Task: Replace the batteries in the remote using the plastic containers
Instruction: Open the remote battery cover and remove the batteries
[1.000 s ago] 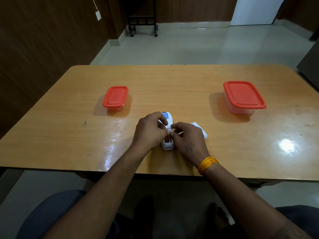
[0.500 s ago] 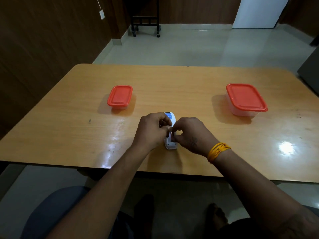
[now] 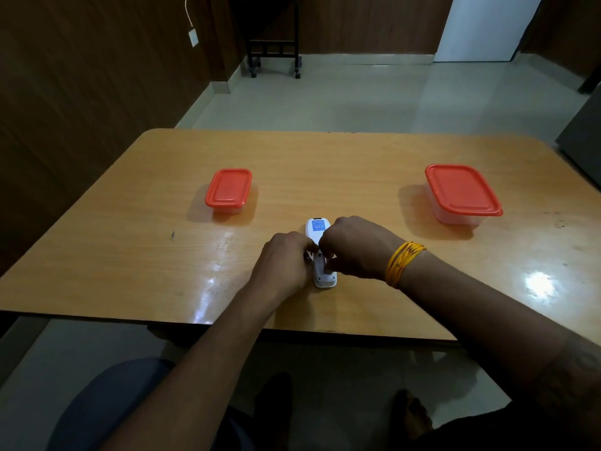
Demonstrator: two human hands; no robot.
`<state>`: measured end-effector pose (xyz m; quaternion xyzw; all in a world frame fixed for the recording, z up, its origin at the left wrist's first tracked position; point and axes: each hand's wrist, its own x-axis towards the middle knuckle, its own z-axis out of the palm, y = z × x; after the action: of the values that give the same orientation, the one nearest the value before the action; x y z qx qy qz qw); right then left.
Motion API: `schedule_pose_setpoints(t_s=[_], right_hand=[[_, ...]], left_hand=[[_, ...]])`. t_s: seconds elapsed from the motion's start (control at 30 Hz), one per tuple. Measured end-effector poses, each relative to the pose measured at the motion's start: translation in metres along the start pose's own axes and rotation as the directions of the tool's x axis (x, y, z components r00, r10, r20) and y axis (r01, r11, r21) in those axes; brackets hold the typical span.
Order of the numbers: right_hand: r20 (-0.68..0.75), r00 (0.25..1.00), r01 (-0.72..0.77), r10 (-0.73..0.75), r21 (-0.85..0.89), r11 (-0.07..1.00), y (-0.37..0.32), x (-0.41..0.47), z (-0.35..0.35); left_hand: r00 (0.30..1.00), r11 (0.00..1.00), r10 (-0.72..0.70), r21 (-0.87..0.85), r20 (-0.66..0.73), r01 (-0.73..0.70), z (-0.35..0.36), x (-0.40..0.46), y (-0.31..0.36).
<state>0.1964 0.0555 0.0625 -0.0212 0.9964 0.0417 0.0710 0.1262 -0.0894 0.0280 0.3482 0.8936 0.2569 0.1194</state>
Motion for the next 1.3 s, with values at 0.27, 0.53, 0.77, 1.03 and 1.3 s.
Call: schedule_pose_setpoints(t_s=[0.27, 0.53, 0.77, 1.03, 1.3], right_hand=[[-0.034, 0.991, 0.131, -0.13, 0.028, 0.991, -0.001, -0.004, 0.0], [-0.31, 0.943, 0.171, -0.12, 0.142, 0.975, 0.0, -0.023, 0.048], [-0.415, 0.904, 0.094, 0.102, 0.427, 0.9, -0.007, -0.032, 0.063], [-0.233, 0.833, -0.246, 0.502, 0.657, 0.713, -0.01, -0.024, 0.055], [-0.136, 0.781, -0.31, 0.61, 0.763, 0.567, 0.01, -0.056, 0.043]], left_hand=[[0.999, 0.997, -0.007, 0.076, 0.044, 0.003, -0.002, 0.0, 0.003], [0.999, 0.999, -0.013, 0.036, 0.034, 0.012, 0.001, 0.004, 0.0], [1.0, 1.0, -0.017, 0.018, -0.012, 0.017, 0.004, 0.007, -0.004], [0.984, 0.995, -0.034, -0.096, -0.174, 0.018, 0.015, 0.008, -0.011], [0.926, 0.931, 0.049, -0.319, -0.374, -0.179, 0.028, -0.004, 0.018]])
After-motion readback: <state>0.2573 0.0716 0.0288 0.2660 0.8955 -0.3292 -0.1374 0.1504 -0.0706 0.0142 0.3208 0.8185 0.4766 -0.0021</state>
